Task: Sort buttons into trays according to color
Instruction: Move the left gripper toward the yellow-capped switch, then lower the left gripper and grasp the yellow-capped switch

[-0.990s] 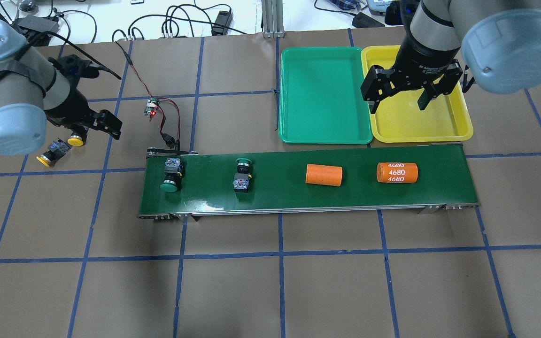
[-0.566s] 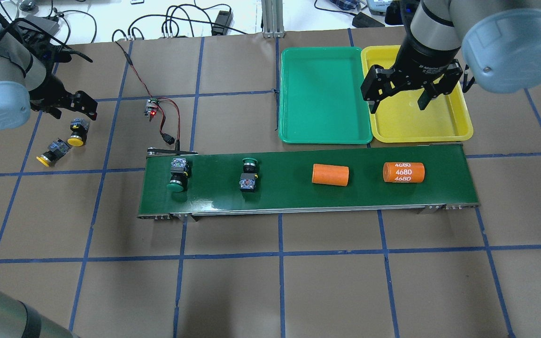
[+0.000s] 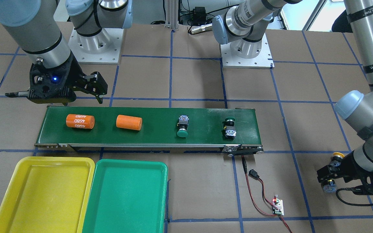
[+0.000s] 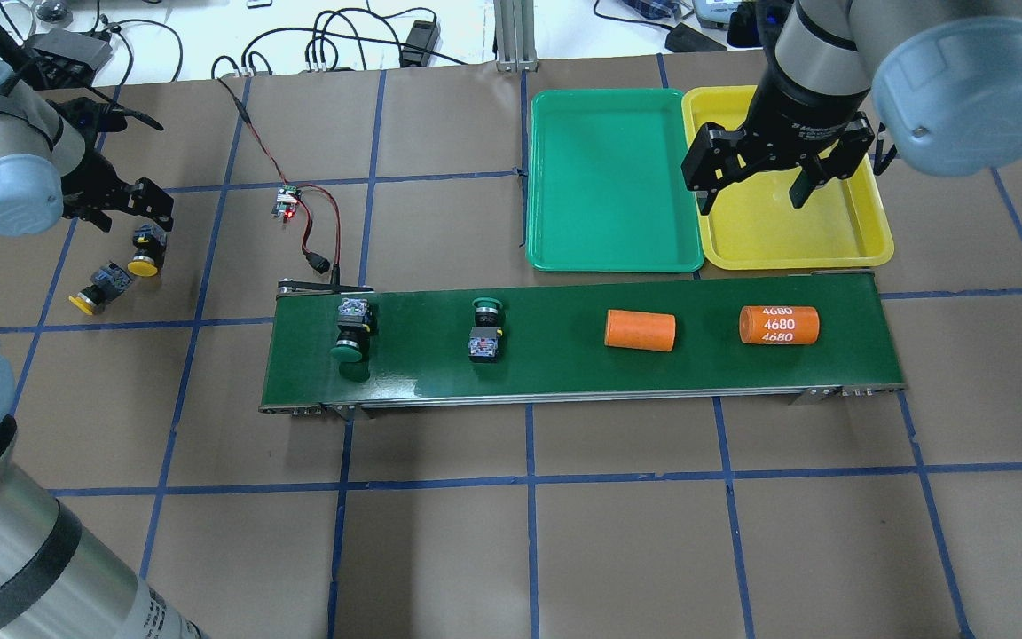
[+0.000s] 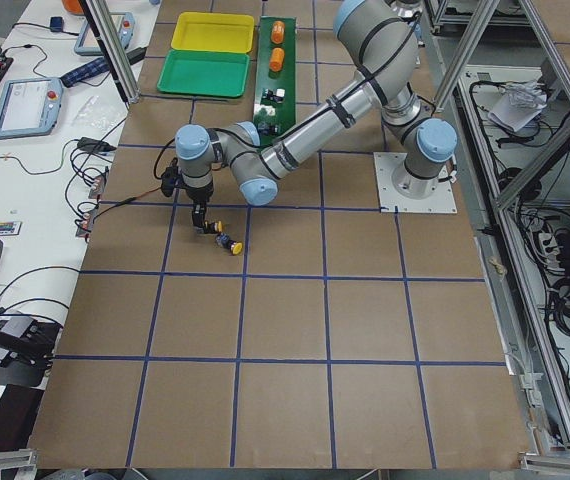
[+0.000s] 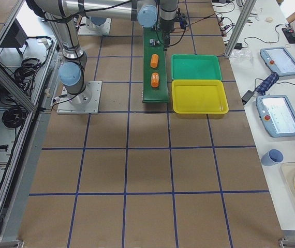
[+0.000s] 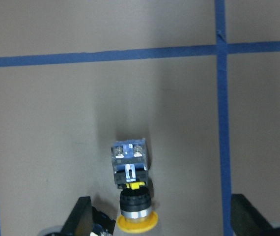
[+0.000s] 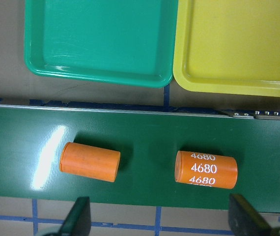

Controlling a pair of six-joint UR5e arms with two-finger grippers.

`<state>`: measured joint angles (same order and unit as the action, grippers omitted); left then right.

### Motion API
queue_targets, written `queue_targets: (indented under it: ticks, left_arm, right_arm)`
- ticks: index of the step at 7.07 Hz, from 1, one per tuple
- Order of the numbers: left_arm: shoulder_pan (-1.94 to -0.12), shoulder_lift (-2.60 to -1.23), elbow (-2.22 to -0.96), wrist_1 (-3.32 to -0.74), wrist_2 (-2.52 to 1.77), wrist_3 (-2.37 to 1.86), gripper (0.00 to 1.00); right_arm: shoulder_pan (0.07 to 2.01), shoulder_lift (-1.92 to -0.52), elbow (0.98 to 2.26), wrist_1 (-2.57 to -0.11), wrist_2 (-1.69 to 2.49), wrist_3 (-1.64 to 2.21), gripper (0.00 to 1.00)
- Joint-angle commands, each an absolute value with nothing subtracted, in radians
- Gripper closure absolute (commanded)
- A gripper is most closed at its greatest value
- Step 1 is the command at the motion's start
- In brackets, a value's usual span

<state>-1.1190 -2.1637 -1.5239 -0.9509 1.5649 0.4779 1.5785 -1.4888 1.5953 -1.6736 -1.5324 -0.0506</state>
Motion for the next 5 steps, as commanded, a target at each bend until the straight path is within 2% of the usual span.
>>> queue_targets:
  ticks: [1,2,3,4,5]
  left_arm:
    - [-1.118,-2.189,-1.52,-0.95,1.565,0.479,0.0]
    - [-1.118,-2.204,-1.52,-0.951,1.566,0.477,0.0]
    - [-1.118,-2.213,-1.519,-0.951,1.565,0.474,0.24]
    - [-1.118,-2.218,-1.52,-0.951,1.566,0.474,0.57]
    - [-1.118,-2.22,-1.519,-0.951,1.568,0.477,1.0]
  right_arm:
    - [1.578,-1.489,1.595,-1.674,-1.532,-0.051,0.0]
    - [1.578,-1.488,1.595,-1.674,-1.531,-0.051,0.0]
    - [1.578,-1.488,1.595,-1.674,-1.532,-0.051,0.0]
    - [1.578,-1.488,1.595,-1.674,-1.532,-0.051,0.0]
    - [1.578,-1.488,1.595,-1.674,-1.532,-0.051,0.0]
